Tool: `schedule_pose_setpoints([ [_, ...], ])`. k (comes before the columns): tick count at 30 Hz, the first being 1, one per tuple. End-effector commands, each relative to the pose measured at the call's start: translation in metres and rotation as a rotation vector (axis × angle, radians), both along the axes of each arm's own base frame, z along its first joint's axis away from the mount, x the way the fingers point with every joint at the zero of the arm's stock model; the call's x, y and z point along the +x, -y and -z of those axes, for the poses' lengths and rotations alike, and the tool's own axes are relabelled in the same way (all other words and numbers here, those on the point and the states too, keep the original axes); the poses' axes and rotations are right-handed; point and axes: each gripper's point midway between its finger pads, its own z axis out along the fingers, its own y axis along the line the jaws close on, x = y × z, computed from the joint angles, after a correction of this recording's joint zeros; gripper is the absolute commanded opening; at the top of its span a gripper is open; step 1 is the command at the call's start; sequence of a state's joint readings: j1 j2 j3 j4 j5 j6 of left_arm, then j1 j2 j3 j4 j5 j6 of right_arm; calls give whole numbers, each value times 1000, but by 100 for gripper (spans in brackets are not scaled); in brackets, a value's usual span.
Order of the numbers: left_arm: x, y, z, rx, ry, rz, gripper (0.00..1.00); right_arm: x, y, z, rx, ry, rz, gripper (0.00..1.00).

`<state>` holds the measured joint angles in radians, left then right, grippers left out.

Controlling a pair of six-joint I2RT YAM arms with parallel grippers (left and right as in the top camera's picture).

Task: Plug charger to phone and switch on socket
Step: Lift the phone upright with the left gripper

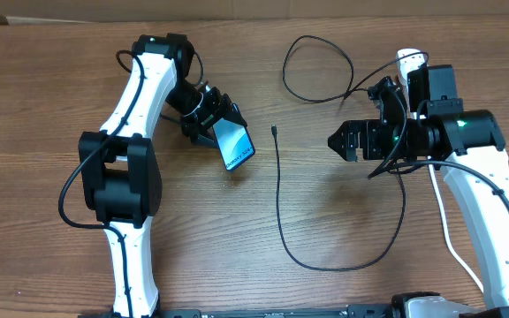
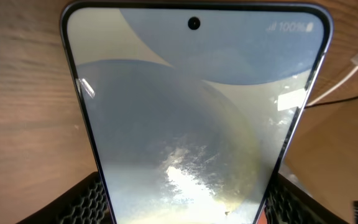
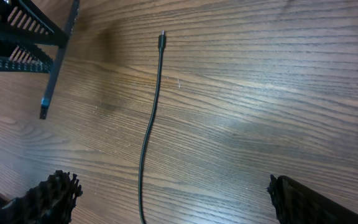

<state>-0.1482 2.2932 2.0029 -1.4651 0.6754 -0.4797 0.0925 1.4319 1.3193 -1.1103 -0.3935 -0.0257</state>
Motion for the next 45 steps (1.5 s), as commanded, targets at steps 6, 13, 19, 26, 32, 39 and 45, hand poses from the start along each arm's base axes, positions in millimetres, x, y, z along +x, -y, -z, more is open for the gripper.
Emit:
schedule_pose_setpoints([
  [6,5,37,-55,-324,-147,-163,4,4,-3,-8,11,21,-6,100],
  [13,-5,39,-77,-388,-359,-285,4,4,-3,-8,11,21,-6,100],
  [19,1,33,-98,-504,-427,-354,4,4,-3,-8,11,21,-6,100],
  [26,13,31,-121,-651,-447,-397,4,3,-3,-8,11,20,-6,100],
  [32,17,23,-126,-659,-542,-471,4,3,-3,-8,10,17,-6,100],
  [39,24,23,-144,-771,-559,-484,4,3,-3,-8,10,17,-6,100],
  [45,24,23,-143,-763,-549,-480,5,3,-3,-8,10,18,-6,100],
])
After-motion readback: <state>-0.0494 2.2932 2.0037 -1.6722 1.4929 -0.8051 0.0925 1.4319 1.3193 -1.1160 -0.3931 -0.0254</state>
